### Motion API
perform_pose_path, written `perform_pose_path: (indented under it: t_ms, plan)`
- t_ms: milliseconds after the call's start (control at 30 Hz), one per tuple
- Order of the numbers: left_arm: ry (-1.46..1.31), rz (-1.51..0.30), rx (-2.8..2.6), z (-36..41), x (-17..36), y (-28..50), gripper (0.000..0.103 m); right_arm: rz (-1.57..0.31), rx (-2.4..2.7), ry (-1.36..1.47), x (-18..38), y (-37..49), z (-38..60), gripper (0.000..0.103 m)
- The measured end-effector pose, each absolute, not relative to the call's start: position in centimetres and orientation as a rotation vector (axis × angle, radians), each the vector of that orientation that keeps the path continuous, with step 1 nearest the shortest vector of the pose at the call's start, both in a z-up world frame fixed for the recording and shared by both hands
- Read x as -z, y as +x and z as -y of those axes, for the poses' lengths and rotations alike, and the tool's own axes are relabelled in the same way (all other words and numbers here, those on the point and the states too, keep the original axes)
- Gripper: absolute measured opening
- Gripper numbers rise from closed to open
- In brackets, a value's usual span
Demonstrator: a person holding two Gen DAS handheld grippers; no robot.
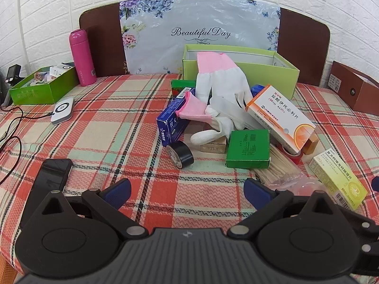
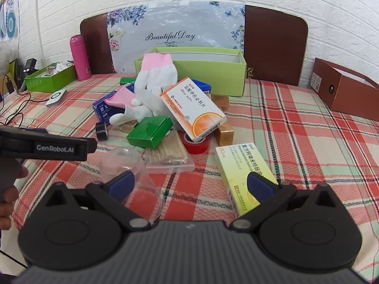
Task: Organize objects
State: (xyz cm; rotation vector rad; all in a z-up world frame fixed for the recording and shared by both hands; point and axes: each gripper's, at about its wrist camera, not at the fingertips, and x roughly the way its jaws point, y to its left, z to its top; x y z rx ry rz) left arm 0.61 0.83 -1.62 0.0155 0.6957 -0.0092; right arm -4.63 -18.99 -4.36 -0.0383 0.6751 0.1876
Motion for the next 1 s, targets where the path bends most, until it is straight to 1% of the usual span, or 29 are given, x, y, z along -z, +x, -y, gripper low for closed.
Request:
perform_pose_path:
  t_ms: [467,700,767,833,900,967,1000]
  plan:
    - [0.008,-0.708,-0.009,-1.8,1.9,1.0,0.103,-0.741,-0.448,-0.016,6.4,-4.2,15.5,0.103]
    - [-0.004,-0.707,-0.017,-2.4,1.8,1.3,0.103,-0.693,-0.524,-0.006,6.7,-3.9,14.1,0.103]
    - [-0.010,-0.709,-0.010,-2.5,1.8,1.4,0.103,-0.684,-0.523,-0.020,6.8,-3.7,13.8,0.100]
    - [-0.018,-0.715,0.000,-2.6,1.9,1.6,0.103,-0.686,-0.526,-0.026,7.0,-3.5,13.7,0.093]
    - [-0.025,-0.720,0.012,-2.5,2.0,1.9,0.103,-0.691,-0.530,-0.029,7.3,-3.4,13.6,0.090]
    - [-0.030,-0.717,0.034,-2.3,1.8,2.6,0.103,-0.694,-0.532,-0.032,7.6,-3.3,13.6,0.079]
    - [-0.028,-0.712,0.054,-2.1,1.7,3.0,0.103,-0.702,-0.531,-0.037,7.7,-3.2,13.6,0.062]
